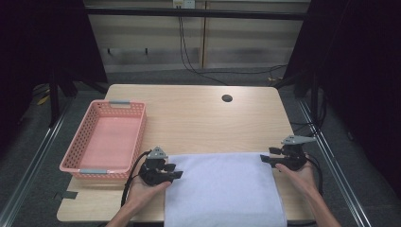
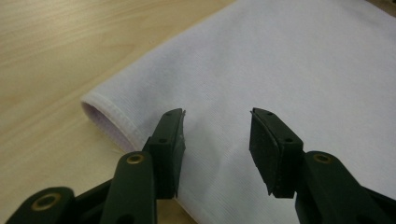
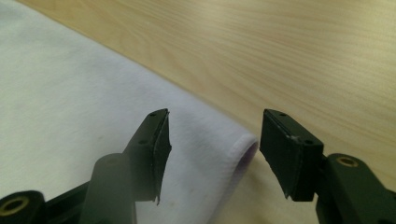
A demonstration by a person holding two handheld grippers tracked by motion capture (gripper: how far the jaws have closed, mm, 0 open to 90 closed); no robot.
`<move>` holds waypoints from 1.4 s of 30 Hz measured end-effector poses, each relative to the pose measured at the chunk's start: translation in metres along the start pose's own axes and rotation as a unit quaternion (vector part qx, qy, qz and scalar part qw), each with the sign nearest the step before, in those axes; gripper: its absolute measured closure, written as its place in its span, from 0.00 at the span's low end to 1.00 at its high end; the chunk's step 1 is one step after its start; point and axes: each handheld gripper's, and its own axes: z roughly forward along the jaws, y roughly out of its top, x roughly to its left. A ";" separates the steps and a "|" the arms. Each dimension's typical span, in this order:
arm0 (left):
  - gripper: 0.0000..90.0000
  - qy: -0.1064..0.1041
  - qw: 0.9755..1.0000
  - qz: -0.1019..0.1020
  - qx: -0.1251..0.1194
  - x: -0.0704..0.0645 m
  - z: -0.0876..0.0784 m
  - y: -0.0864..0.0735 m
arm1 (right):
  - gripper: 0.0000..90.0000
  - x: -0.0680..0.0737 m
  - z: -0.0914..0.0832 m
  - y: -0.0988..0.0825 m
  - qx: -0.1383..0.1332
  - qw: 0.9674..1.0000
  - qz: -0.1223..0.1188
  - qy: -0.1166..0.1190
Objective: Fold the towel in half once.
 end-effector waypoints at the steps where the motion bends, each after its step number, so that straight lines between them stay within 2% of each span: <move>1: 0.59 0.001 1.000 -0.011 -0.005 0.003 0.000 0.001 | 0.45 -0.004 0.004 0.000 0.002 1.000 0.003 0.000; 3: 0.57 0.002 1.000 -0.016 -0.011 0.006 0.001 0.002 | 0.45 -0.009 0.011 -0.002 0.012 1.000 0.006 0.004; 5: 0.55 0.013 1.000 -0.019 -0.012 0.009 0.003 0.002 | 0.49 -0.010 0.015 -0.004 0.019 1.000 0.009 0.011; 6: 0.53 0.016 1.000 -0.023 -0.013 0.011 0.002 0.002 | 0.56 -0.008 0.017 -0.005 0.027 1.000 0.005 0.007; 7: 0.52 0.027 0.999 -0.022 -0.018 0.011 0.002 0.002 | 0.59 -0.008 0.018 -0.007 0.029 0.999 0.003 0.013; 8: 0.51 0.018 0.999 -0.031 -0.027 0.013 0.001 0.002 | 0.63 -0.007 0.018 -0.007 0.028 1.000 0.001 0.009; 9: 0.50 0.018 0.999 -0.038 -0.029 0.016 -0.001 0.003 | 0.70 -0.007 0.017 -0.007 0.029 1.000 0.002 0.009; 10: 0.48 0.032 0.999 -0.034 -0.025 0.016 0.000 0.005 | 0.75 -0.006 0.015 -0.008 0.033 0.999 0.005 0.013; 13: 0.45 0.034 0.999 -0.031 -0.019 0.019 0.004 0.007 | 0.89 -0.004 0.011 -0.013 0.035 0.999 -0.001 0.024; 14: 0.45 0.036 0.999 -0.026 -0.020 0.020 0.006 0.008 | 0.90 -0.003 0.009 -0.014 0.037 0.999 -0.001 0.026; 15: 0.45 0.040 0.998 -0.035 -0.026 0.020 0.009 0.009 | 0.91 -0.003 0.007 -0.016 0.037 0.999 -0.001 0.027; 16: 0.44 0.039 0.999 -0.033 -0.015 0.021 0.011 0.010 | 0.91 -0.004 0.005 -0.018 0.035 0.999 0.001 0.030; 18: 0.44 0.049 0.998 -0.031 -0.004 0.023 0.019 0.011 | 0.91 -0.005 0.003 -0.020 0.034 0.999 0.004 0.033; 21: 0.43 0.051 0.998 -0.036 -0.003 0.027 0.028 0.010 | 0.91 -0.005 0.003 -0.020 0.036 0.999 0.005 0.033; 22: 0.42 0.058 0.998 -0.028 0.000 0.026 0.028 0.010 | 0.91 -0.005 0.003 -0.020 0.034 0.999 -0.001 0.032; 23: 0.42 0.060 0.998 -0.029 0.002 0.028 0.028 0.011 | 0.91 -0.005 0.003 -0.020 0.033 0.999 -0.002 0.033; 24: 0.41 0.060 0.998 -0.035 -0.001 0.029 0.027 0.010 | 0.91 -0.005 0.003 -0.020 0.034 0.999 0.003 0.034; 25: 0.40 0.048 0.998 -0.043 -0.006 0.032 0.026 0.010 | 0.91 -0.006 0.003 -0.021 0.034 0.999 0.001 0.035; 26: 0.41 0.042 0.998 -0.039 -0.004 0.034 0.025 0.009 | 0.91 -0.006 0.003 -0.021 0.033 0.999 0.001 0.035; 28: 0.53 0.028 0.999 -0.024 -0.003 0.035 0.024 0.008 | 0.92 -0.006 0.003 -0.020 0.035 0.999 0.002 0.036; 29: 0.53 0.019 1.000 -0.024 -0.003 0.034 0.025 0.008 | 0.92 -0.006 0.004 -0.020 0.034 0.999 0.002 0.039; 32: 0.65 0.007 1.000 -0.015 -0.003 0.030 0.029 0.009 | 0.93 -0.006 0.004 -0.020 0.035 0.998 0.004 0.043; 33: 0.69 -0.002 1.000 -0.015 -0.001 0.028 0.030 0.009 | 0.93 -0.006 0.005 -0.019 0.035 0.998 0.005 0.046; 34: 0.79 -0.008 1.000 -0.010 0.000 0.028 0.031 0.009 | 0.93 -0.006 0.005 -0.019 0.033 0.998 0.006 0.047; 35: 0.84 -0.011 1.000 -0.009 0.001 0.028 0.030 0.009 | 0.93 -0.006 0.005 -0.019 0.033 0.998 0.006 0.048; 36: 0.89 -0.028 1.000 -0.014 -0.004 0.030 0.029 0.009 | 0.94 -0.006 0.005 -0.019 0.032 0.998 0.007 0.049; 37: 0.91 -0.024 1.000 -0.013 -0.008 0.031 0.027 0.010 | 0.94 -0.006 0.003 -0.019 0.032 0.998 0.012 0.051; 38: 0.92 -0.029 0.999 -0.021 -0.018 0.033 0.024 0.010 | 0.94 -0.007 0.002 -0.019 0.030 0.998 0.014 0.054; 42: 0.92 -0.034 0.998 -0.024 -0.041 0.032 0.013 0.017 | 0.94 -0.010 -0.005 -0.015 0.004 0.998 0.020 0.059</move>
